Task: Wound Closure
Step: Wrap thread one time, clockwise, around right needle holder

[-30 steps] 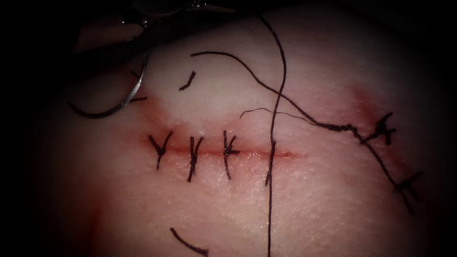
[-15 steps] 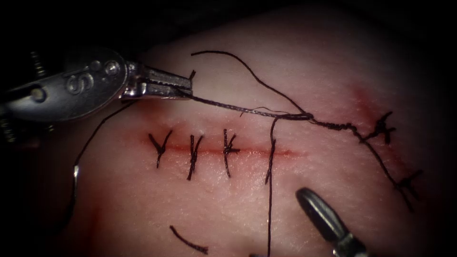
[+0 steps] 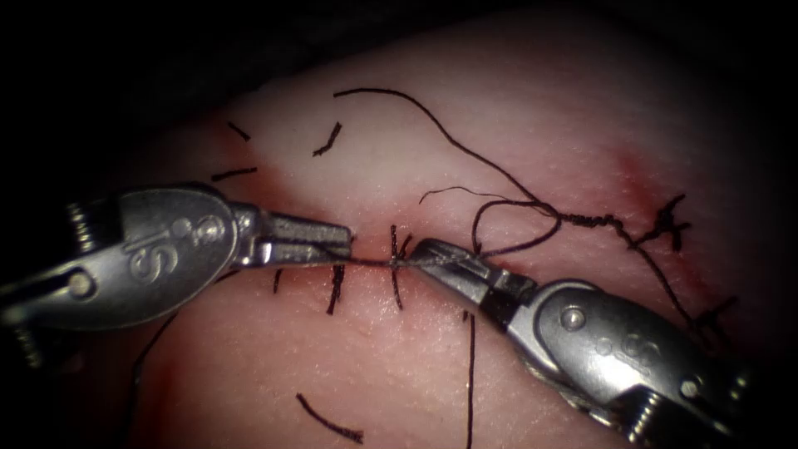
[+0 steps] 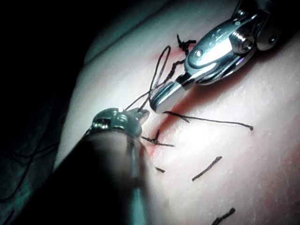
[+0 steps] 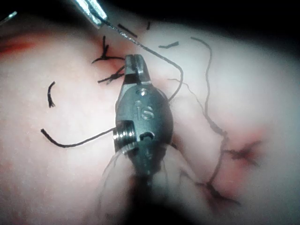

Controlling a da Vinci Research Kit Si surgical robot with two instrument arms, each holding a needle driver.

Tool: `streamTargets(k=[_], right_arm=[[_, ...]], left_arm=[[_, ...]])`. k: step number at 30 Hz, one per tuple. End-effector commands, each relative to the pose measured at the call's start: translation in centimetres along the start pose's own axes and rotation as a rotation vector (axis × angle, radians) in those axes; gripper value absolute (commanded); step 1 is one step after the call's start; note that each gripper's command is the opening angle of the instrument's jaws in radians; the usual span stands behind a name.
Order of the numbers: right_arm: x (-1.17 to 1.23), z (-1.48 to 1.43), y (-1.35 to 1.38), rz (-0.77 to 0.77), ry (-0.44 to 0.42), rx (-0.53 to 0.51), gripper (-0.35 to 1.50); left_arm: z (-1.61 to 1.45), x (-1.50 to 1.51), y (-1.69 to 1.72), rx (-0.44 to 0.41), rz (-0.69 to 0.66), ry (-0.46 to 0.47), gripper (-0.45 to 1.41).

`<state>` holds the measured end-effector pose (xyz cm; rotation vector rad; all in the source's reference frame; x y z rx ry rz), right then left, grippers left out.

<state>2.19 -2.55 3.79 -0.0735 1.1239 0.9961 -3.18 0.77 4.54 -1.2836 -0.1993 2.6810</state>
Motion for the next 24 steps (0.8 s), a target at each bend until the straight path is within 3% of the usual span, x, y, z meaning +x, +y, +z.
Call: streamTargets(k=[1, 8, 18, 24], right_arm=[[0.11, 0.17, 0.05, 0.003, 0.024, 0.016, -0.35], [0.41, 0.26, 0.16, 0.043, 0.146, 0.157, -0.35], [0.60, 0.40, 0.27, 0.101, 0.272, 0.534, -0.35], [0.56, 0.43, 0.28, 0.089, 0.244, 0.759, -0.35]], left_arm=[[0.07, 0.03, -0.07, -0.006, 0.008, 0.007, -0.45], [0.32, -0.02, 0.14, -0.054, -0.007, 0.043, -0.45], [0.63, -0.18, 0.02, -0.114, -0.041, 0.120, -0.45], [0.77, -0.22, -0.13, -0.125, -0.033, 0.144, -0.45]])
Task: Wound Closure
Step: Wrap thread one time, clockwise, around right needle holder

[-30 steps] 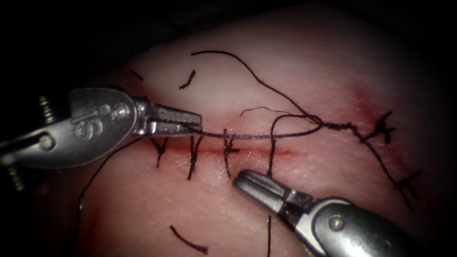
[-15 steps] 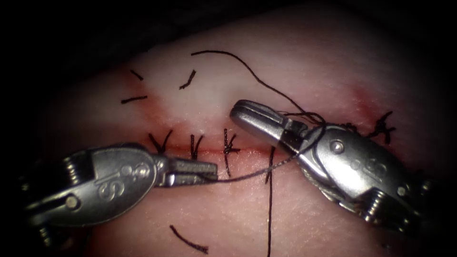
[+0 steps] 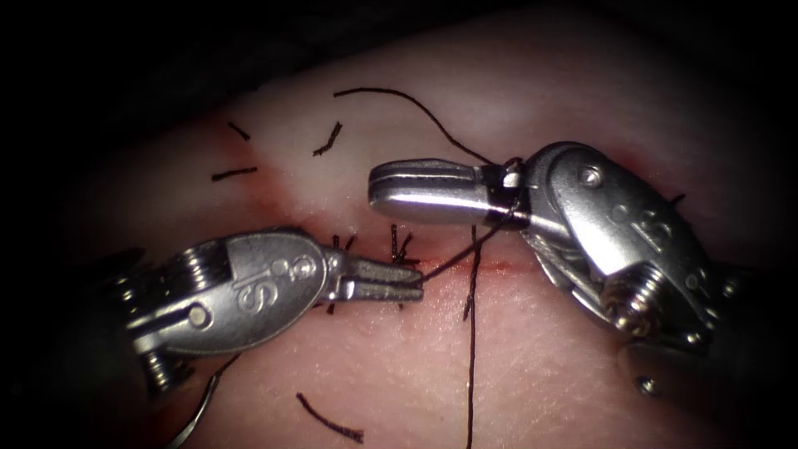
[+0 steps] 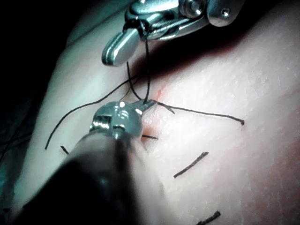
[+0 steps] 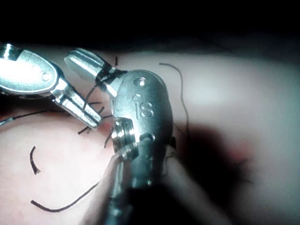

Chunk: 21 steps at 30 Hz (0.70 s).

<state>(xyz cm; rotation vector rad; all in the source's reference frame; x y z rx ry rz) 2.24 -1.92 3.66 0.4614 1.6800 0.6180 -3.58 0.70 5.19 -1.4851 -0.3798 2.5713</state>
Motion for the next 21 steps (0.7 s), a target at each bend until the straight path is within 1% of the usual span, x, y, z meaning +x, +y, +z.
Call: streamTargets(k=[1, 4, 9, 12, 13, 14, 15, 17, 18, 19, 20, 21], right_arm=[[0.02, 0.12, 0.09, 0.008, -0.048, 0.073, -0.35], [0.00, 0.13, 0.07, -0.022, -0.129, 0.190, -0.35], [0.02, 0.14, 0.05, -0.055, -0.237, 0.341, -0.35], [0.00, 0.16, 0.02, -0.082, -0.343, 0.428, -0.35], [-0.01, 0.17, 0.02, -0.095, -0.396, 0.490, -0.35], [-0.01, 0.18, 0.03, -0.103, -0.430, 0.539, -0.35], [-0.01, 0.20, 0.03, -0.090, -0.450, 0.576, -0.35], [-0.03, 0.23, 0.03, -0.095, -0.488, 0.619, -0.35], [-0.06, 0.25, 0.00, -0.093, -0.525, 0.646, -0.27], [-0.08, 0.26, -0.02, -0.081, -0.550, 0.661, -0.08], [-0.11, 0.27, -0.04, -0.075, -0.568, 0.674, 0.04], [-0.16, 0.29, -0.07, -0.068, -0.594, 0.692, 0.22]], left_arm=[[0.06, 0.04, -0.12, -0.001, 0.005, 0.005, -0.45], [0.16, 0.05, -0.20, -0.034, 0.010, 0.014, -0.45], [0.28, -0.02, -0.29, -0.072, 0.031, 0.019, -0.45], [0.30, -0.06, -0.30, -0.086, 0.026, 0.025, -0.45], [0.31, -0.09, -0.28, -0.093, 0.028, 0.014, -0.45], [0.32, -0.10, -0.25, -0.096, 0.032, 0.012, -0.45], [0.32, -0.10, -0.24, -0.098, 0.034, 0.010, -0.45], [0.33, -0.10, -0.22, -0.099, 0.031, 0.010, -0.45], [0.33, -0.10, -0.21, -0.100, 0.026, 0.011, -0.45], [0.32, -0.11, -0.21, -0.101, 0.027, 0.011, -0.45], [0.32, -0.11, -0.21, -0.101, 0.022, 0.012, -0.45], [0.31, -0.12, -0.21, -0.102, 0.016, 0.012, -0.45]])
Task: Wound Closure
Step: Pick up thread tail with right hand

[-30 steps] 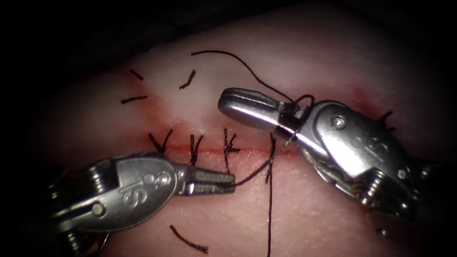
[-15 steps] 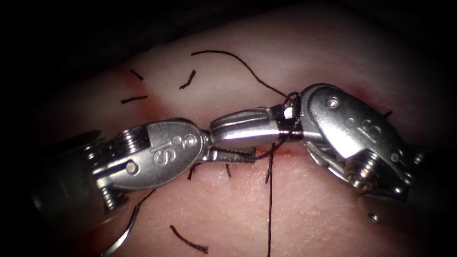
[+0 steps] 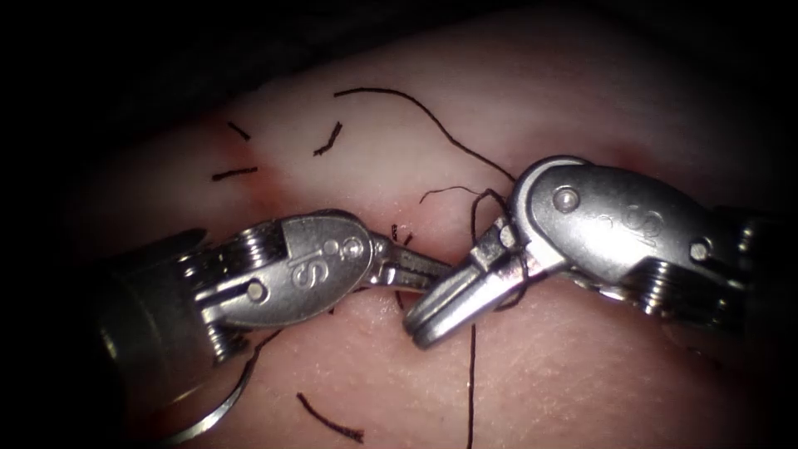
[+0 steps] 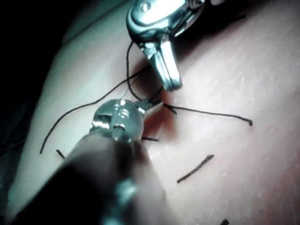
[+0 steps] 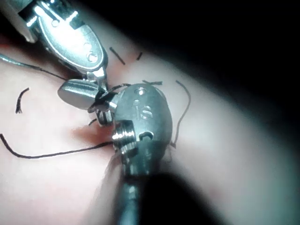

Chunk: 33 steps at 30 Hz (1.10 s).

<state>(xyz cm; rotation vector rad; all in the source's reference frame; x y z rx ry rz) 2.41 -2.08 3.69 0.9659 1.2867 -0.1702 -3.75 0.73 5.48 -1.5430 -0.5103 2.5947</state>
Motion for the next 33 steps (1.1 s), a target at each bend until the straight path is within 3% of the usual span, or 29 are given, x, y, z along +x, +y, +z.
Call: streamTargets(k=[1, 3, 4, 9, 19, 26, 28, 30, 31, 33], right_arm=[[0.04, 0.11, 0.12, 0.005, -0.022, 0.019, 0.36], [-0.02, 0.20, 0.11, 0.033, -0.047, 0.040, 0.54], [-0.06, 0.25, 0.11, 0.043, -0.059, 0.051, 0.73], [-0.29, 0.46, 0.05, 0.055, -0.117, 0.085, 0.99], [-0.42, 0.45, -0.14, 0.041, -0.217, 0.130, 0.93], [-0.51, 0.48, -0.19, 0.033, -0.228, 0.136, 0.88], [-0.53, 0.53, -0.19, 0.017, -0.231, 0.136, 0.66], [-0.54, 0.57, -0.19, -0.014, -0.242, 0.138, 0.10], [-0.54, 0.58, -0.18, -0.031, -0.261, 0.141, -0.35], [-0.53, 0.58, -0.17, -0.057, -0.294, 0.134, -0.35]], left_arm=[[0.01, 0.03, -0.10, 0.003, -0.003, 0.002, -0.45], [0.00, 0.02, -0.10, 0.003, -0.007, 0.001, -0.45], [0.00, 0.01, -0.10, 0.002, -0.012, 0.002, -0.45], [-0.05, -0.02, -0.08, 0.009, -0.016, -0.013, -0.45], [-0.08, -0.05, -0.05, 0.008, -0.029, -0.014, -0.45], [-0.08, -0.06, -0.03, 0.007, -0.039, -0.014, -0.45], [-0.09, -0.07, -0.02, 0.007, -0.037, -0.014, -0.45], [-0.10, -0.07, 0.00, 0.006, -0.042, -0.014, -0.45], [-0.10, -0.08, 0.00, 0.005, -0.047, -0.013, -0.45], [-0.12, -0.08, 0.01, 0.003, -0.046, -0.013, -0.45]])
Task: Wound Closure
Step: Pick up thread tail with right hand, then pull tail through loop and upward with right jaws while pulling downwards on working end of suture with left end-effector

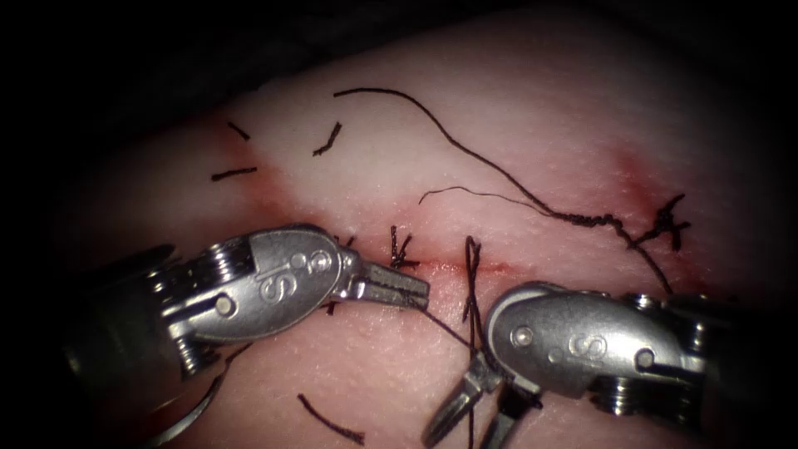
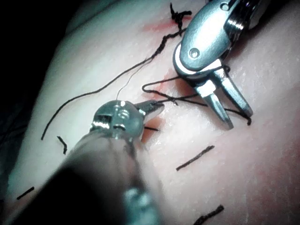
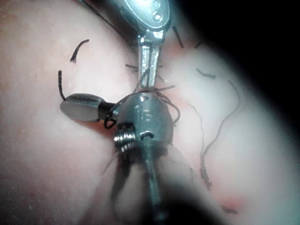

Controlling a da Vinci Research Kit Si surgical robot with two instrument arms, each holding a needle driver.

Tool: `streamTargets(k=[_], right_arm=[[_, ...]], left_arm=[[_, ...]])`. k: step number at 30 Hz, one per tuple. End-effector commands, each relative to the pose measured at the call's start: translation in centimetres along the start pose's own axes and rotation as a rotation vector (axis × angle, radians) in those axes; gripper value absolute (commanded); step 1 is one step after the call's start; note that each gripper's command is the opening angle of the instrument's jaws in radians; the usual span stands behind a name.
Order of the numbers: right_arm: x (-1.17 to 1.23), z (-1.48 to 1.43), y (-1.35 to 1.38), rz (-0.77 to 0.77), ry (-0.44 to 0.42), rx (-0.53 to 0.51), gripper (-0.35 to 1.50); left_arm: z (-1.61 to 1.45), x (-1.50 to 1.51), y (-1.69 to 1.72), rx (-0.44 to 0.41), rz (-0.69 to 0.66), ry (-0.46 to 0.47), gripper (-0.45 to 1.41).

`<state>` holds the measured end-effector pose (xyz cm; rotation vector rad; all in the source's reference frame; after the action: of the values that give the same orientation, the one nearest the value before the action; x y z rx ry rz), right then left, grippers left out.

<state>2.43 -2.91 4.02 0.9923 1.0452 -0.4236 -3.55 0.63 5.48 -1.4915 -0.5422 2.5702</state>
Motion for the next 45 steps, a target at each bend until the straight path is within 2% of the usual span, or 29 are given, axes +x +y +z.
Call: streamTargets(k=[1, 5, 9, 14, 20, 26, 32, 40, 45], right_arm=[[0.06, -0.04, 0.17, -0.030, -0.026, -0.009, -0.35], [0.08, -0.12, 0.19, -0.075, -0.055, -0.003, -0.35], [0.11, -0.24, 0.23, -0.069, -0.043, -0.021, -0.35], [0.13, -0.54, 0.34, -0.053, 0.079, -0.109, -0.35], [0.18, -0.79, 0.41, -0.031, 0.192, -0.152, -0.35], [0.23, -1.00, 0.46, -0.030, 0.248, -0.187, -0.35], [0.20, -1.20, 0.53, -0.017, 0.308, -0.233, -0.35], [0.00, -1.54, 0.70, -0.028, 0.301, -0.298, -0.35], [-0.16, -1.60, 0.77, -0.043, 0.234, -0.296, -0.35]], left_arm=[[0.02, 0.03, -0.10, 0.001, 0.005, 0.002, -0.45], [-0.02, 0.03, -0.05, -0.003, 0.002, 0.003, -0.45], [-0.06, 0.04, 0.07, -0.006, 0.002, -0.003, -0.45], [-0.10, 0.04, 0.27, 0.004, 0.013, -0.019, -0.45], [-0.07, -0.02, 0.44, 0.011, 0.014, -0.030, -0.45], [0.02, -0.08, 0.64, 0.019, 0.026, -0.037, -0.45], [0.03, 0.00, 0.83, 0.018, 0.027, -0.039, -0.45], [-0.17, 0.24, 1.26, -0.001, 0.038, -0.034, -0.45], [-0.32, 0.35, 1.54, -0.016, 0.049, -0.035, -0.45]])
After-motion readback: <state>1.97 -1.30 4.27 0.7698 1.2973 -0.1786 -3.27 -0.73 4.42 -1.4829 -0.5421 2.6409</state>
